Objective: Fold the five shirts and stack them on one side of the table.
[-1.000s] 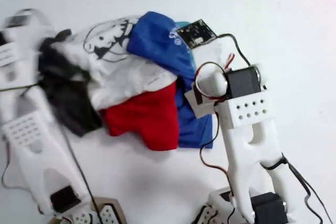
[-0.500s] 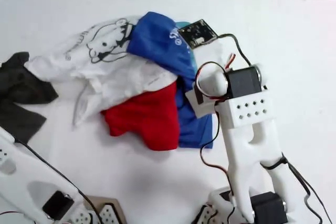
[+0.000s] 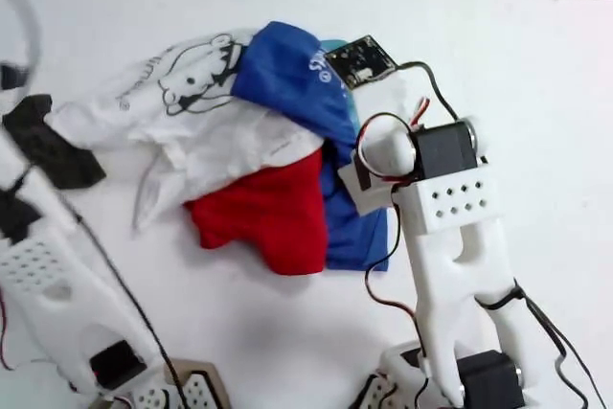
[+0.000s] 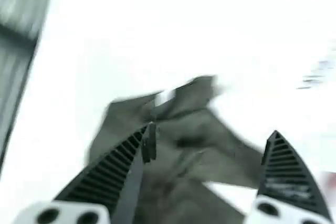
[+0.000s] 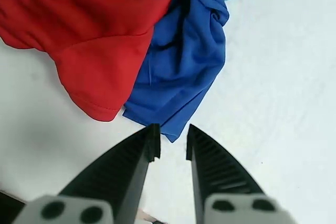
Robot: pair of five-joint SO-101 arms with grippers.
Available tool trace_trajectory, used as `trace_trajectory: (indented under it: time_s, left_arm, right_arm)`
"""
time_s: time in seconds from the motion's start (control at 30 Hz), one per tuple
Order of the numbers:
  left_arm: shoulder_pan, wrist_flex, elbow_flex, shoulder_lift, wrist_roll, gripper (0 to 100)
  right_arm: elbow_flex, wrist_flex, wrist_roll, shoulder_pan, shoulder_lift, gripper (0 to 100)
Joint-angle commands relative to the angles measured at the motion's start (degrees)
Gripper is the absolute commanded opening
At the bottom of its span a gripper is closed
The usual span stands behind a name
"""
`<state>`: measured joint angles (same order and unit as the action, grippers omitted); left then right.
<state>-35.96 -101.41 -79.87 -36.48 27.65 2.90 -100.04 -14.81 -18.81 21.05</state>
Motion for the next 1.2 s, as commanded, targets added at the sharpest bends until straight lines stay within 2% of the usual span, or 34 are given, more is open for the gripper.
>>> trace_trajectory:
  time_s: [0.0,0.17,0.23,0.33,0.43,0.77,0.93,1.0,1.1,1.17]
  left_arm:
    - [11.4,-1.1,14.4,11.3,-0.3,34]
    - [26.5,-0.2,46.5,27.7,-0.4,33]
    - [30.9,4.3,58.7,31.5,-0.6,33]
    - [33.5,13.4,73.6,34.5,-0.8,33]
    - [34.8,19.4,82.4,35.3,-0.8,33]
    - [39.5,34.1,96.0,35.0,-0.4,33]
    - [37.8,43.1,98.7,27.8,-0.4,33]
    - [36.7,42.7,95.8,23.2,-0.4,33]
    - [35.7,37.5,89.4,17.2,-0.4,33]
    - [35.7,33.1,84.7,14.5,-0.3,27]
  right_arm:
    - [-2.5,0.1,0.1,0.3,0.3,9.1]
    - [-2.5,0.0,0.1,0.4,0.3,9.1]
    - [-2.5,0.0,0.1,0.4,0.3,9.1]
    - [-2.5,-0.1,0.1,0.4,0.3,9.1]
    - [-2.4,-0.1,0.1,0.4,0.3,9.1]
    - [-2.3,-0.1,0.1,0.4,0.3,9.1]
    - [-2.3,-0.2,0.1,0.4,0.3,9.1]
    - [-2.3,-0.8,0.1,0.4,0.3,9.1]
    - [-2.2,-0.8,0.1,0.4,0.3,9.1]
    - [-2.2,-0.8,0.1,0.4,0.3,9.1]
